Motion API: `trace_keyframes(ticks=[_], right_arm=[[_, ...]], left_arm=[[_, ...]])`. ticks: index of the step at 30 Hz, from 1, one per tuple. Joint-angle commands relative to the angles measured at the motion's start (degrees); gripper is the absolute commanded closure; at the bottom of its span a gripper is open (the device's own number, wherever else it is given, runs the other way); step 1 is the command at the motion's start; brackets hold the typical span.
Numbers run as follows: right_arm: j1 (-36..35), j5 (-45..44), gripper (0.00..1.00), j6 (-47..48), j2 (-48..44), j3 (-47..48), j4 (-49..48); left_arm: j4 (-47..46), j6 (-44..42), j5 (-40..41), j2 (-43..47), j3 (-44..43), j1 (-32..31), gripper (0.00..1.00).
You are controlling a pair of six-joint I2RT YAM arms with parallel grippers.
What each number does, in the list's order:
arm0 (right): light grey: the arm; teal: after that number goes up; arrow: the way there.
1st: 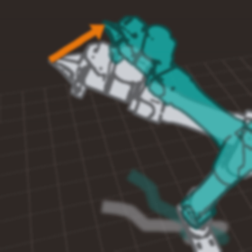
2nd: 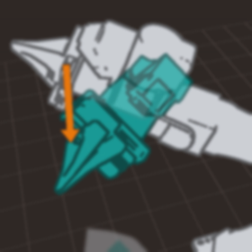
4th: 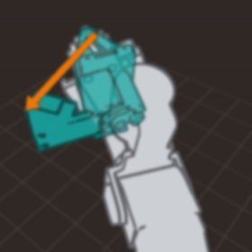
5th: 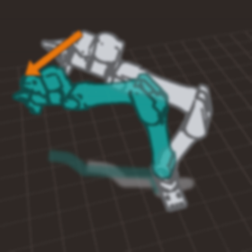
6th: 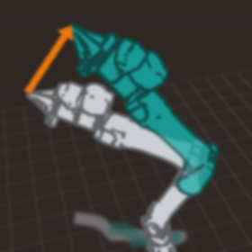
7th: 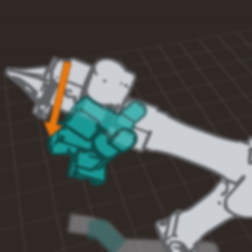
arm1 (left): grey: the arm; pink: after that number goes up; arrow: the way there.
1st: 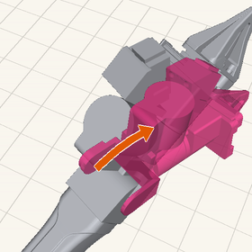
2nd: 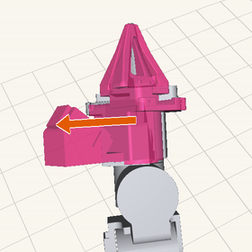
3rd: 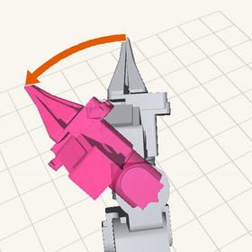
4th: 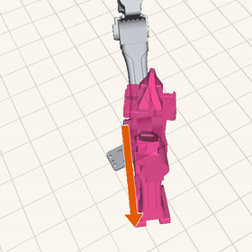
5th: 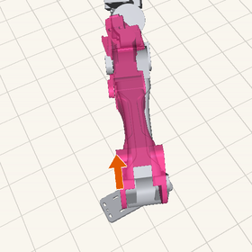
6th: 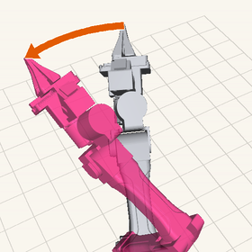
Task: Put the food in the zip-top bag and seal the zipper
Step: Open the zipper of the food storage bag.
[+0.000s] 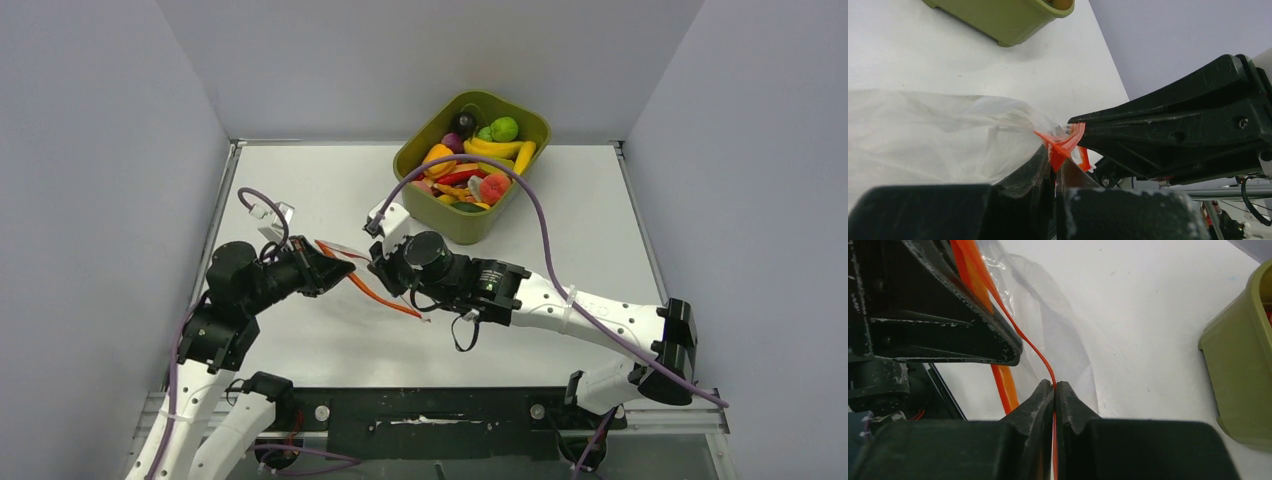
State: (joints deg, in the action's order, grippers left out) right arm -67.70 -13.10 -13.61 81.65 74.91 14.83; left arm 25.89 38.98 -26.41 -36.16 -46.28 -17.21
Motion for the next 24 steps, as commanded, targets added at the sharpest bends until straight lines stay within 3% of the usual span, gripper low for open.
trace_keyframes(ticks=[1,7,10,13,17,24], right_arm=[[3.17,-4.88,1.00,-3.60,-0.53,1.80,-0.76],[14.72,2.33,1.00,-17.18,-3.79,-3.71,1.34],[15.69,5.85,1.00,-19.06,-4.99,-5.49,-0.65],[15.68,8.47,1.00,-21.60,-4.67,-4.88,-1.33],[15.72,9.43,1.00,-27.43,-4.64,-4.94,-2.32],[15.65,7.38,1.00,-40.32,-5.66,-7.12,-7.84]], left_arm=[[-0.04,-0.74,-4.53,-1.68,-3.19,-0.15,1.00],[6.36,-5.44,-7.85,-5.83,-7.53,-0.07,1.00],[6.52,-5.51,-8.82,-7.67,-8.48,-0.06,1.00],[1.51,-3.22,-9.46,-8.09,-7.17,-0.08,0.78],[-5.11,-1.39,-6.21,-6.67,-5.54,-0.04,0.58],[-12.30,-0.72,-0.80,-4.99,-2.21,-0.14,0.46]])
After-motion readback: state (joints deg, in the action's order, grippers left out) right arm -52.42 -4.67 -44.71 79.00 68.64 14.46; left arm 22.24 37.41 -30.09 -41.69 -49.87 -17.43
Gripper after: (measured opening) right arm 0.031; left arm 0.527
